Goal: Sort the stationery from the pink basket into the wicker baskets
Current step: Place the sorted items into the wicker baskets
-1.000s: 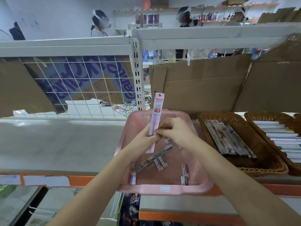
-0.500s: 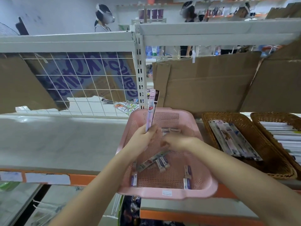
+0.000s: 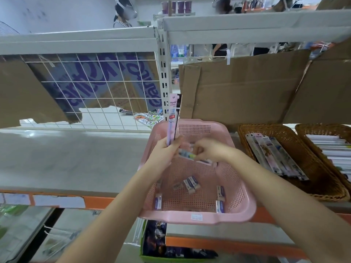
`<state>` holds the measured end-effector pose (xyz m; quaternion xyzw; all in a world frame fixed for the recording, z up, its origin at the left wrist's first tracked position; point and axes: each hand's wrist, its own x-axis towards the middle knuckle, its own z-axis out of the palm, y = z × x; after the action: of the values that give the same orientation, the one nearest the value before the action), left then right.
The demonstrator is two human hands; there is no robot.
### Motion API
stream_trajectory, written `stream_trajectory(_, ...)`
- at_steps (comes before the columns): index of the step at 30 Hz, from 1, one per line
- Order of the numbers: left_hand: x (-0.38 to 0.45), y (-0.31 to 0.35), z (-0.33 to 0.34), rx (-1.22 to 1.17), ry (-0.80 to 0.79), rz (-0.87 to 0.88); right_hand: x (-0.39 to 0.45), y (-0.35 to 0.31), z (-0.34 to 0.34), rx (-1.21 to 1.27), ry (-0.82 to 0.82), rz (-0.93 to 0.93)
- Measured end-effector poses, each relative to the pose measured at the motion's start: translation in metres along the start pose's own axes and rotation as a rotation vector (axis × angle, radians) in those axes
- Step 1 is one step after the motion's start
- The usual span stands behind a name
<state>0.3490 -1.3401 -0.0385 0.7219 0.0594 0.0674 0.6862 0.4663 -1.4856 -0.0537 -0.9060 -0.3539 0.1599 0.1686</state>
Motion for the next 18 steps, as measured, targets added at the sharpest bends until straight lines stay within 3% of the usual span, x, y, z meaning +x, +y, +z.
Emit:
stream_trajectory(4, 0.001, -0.001, -0.001, -0.062, 0.002, 0.033, -0.024, -0.01, -0.016, 0.62, 0.238, 0.009)
stream_trajectory(8, 0.001, -0.002, -0.001, -0.059, 0.0, 0.027, -0.048, -0.036, -0.016, 1.038, 0.295, -0.027)
stream_trajectory(15, 0.002, -0.001, 0.004, -0.167, -0.035, 0.03, -0.063, -0.068, -0.007, 1.0, 0.328, -0.097)
stream_trajectory(18, 0.004, -0.006, 0.002, -0.093, -0.049, 0.071, -0.063, -0.072, -0.006, 0.83, 0.368, -0.091)
